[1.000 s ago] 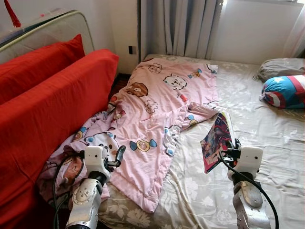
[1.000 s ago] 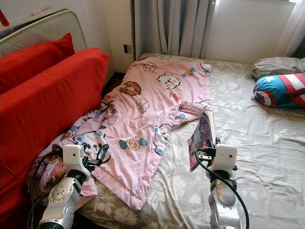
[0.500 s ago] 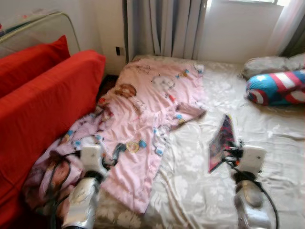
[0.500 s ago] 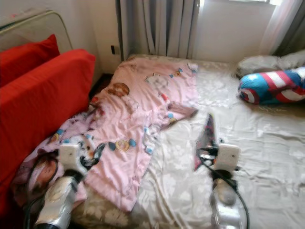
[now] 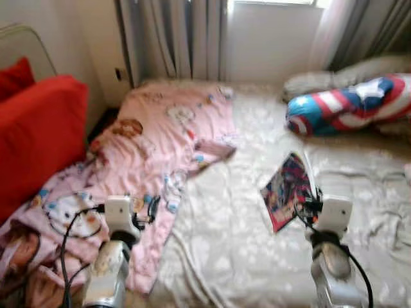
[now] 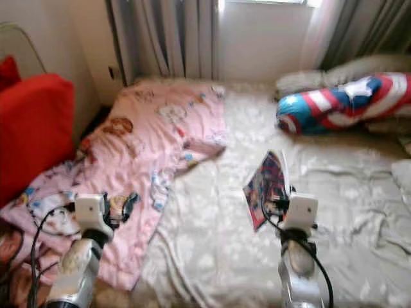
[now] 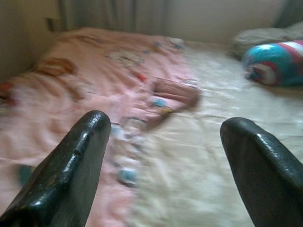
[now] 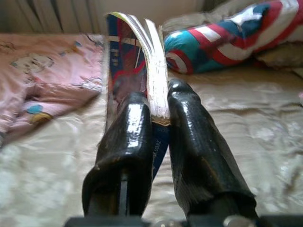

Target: Clean up the room

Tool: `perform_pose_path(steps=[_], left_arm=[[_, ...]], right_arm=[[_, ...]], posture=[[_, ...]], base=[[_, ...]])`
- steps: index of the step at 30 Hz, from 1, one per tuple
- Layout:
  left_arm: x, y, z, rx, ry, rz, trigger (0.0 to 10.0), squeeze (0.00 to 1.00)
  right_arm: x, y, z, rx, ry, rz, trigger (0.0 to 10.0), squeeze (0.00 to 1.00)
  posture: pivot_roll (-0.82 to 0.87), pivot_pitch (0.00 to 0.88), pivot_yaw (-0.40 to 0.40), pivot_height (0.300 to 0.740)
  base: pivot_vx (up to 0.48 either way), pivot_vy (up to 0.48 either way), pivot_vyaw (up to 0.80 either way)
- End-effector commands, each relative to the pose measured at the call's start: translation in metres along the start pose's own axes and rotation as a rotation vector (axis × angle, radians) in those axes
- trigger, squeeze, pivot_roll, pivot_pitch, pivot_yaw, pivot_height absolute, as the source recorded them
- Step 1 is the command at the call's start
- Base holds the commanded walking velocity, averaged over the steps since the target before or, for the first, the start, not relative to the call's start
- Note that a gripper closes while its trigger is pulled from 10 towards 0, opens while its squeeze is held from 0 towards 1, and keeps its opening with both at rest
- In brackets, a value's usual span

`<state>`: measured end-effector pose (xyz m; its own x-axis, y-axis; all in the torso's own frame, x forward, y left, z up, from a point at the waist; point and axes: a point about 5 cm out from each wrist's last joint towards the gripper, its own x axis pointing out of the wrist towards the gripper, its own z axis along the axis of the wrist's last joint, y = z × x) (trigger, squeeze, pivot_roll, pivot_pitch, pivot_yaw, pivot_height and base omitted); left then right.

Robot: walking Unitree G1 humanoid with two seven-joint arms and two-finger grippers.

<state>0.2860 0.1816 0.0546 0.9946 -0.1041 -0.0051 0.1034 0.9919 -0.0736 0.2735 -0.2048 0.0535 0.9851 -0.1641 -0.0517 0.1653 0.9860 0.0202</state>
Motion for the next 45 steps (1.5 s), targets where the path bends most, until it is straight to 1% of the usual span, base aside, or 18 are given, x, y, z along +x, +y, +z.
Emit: perform_pose_path(steps=[1,18,33,45], left_arm=[[-0.0011,0.0024,0.0008,0.01,-0.001,0.003,10.0,0.0],[-0.0021,0.0046,0.0014,0.01,-0.002,0.012,10.0,0.0],[-0.0045,0.0057,0.0009,0.012,0.002,0.011,10.0,0.0],[-0.0064,0.0074,0.0,0.015,0.01,0.006,10.0,0.0]], right_arm=[[0.0042,-0.0007,0.0134,0.003,-0.062,-0.007,10.0,0.0],[0.0032,0.0031,0.0119,0.011,-0.052,-0.001,10.0,0.0],[0.0001,0.0011,0.0082,0.01,-0.035,-0.007,10.0,0.0],[-0.0023,0.0033,0.0054,0.012,-0.023,-0.007,10.0,0.0]], posture=[[-0.06,0.0,-0.027,0.74],[-0.06,0.0,-0.023,0.74],[-0.06,0.0,-0.02,0.74],[-0.05,0.003,-0.016,0.74]], base=[[0.0,-0.345,0.0],[0.0,-0.344,0.0],[0.0,-0.338,0.0],[0.0,-0.04,0.0]])
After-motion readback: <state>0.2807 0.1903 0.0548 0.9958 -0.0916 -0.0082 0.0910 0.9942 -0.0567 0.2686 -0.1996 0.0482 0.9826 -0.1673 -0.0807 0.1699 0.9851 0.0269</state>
